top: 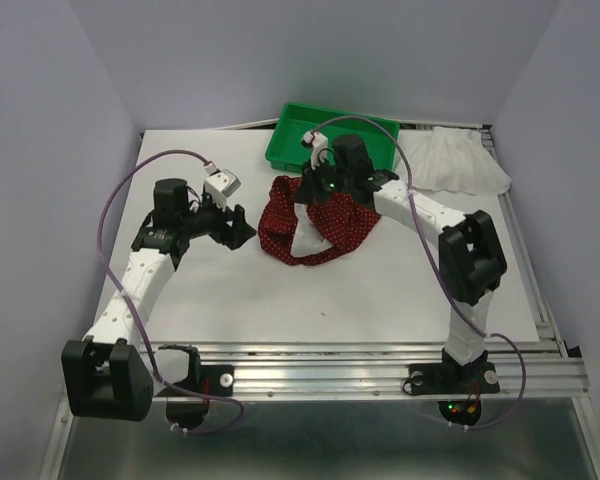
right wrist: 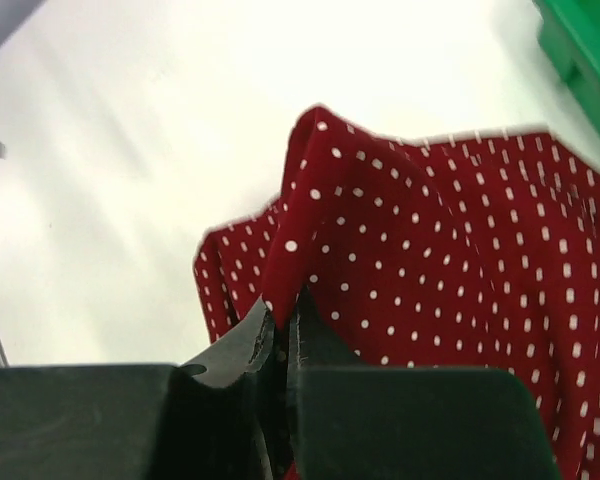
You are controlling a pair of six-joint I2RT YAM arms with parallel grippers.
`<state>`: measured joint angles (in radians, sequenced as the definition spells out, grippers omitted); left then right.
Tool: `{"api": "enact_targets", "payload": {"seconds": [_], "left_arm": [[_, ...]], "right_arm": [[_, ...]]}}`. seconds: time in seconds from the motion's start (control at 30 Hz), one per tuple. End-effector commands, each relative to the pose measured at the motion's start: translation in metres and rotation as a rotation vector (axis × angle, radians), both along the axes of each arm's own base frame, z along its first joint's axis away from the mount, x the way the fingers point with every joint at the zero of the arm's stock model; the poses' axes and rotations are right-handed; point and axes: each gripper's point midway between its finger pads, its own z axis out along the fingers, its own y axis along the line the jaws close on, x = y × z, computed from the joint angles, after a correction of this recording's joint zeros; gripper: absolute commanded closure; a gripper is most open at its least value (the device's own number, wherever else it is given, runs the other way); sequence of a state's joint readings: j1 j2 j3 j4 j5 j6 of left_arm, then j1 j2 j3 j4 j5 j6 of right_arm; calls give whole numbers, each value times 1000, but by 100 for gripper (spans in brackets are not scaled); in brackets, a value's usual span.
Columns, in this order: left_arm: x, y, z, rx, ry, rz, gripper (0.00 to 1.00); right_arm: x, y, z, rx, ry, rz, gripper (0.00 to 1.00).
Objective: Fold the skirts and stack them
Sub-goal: Move the skirt to the center of the board, then flatten the skirt out
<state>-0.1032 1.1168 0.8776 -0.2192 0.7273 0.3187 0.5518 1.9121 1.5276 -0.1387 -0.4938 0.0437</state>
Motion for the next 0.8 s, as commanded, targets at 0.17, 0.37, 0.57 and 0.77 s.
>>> {"api": "enact_targets", "payload": {"seconds": [0.17,0.37,0.57,0.77], "left_arm": [[45,-25,42,-168,-110,-43,25],[55,-50,63,-207,-198,-108,25],[65,-66,71,-173,-322,-113,23],[75,-71,67,-79,-391,-83,30]], "right_arm": [[8,52,99,123,-269,165,96],[-19,46,129,175,-264,214,96],[-34,47,115,192,-157,244,94],[-40,50,119,216,-126,265,90]]}}
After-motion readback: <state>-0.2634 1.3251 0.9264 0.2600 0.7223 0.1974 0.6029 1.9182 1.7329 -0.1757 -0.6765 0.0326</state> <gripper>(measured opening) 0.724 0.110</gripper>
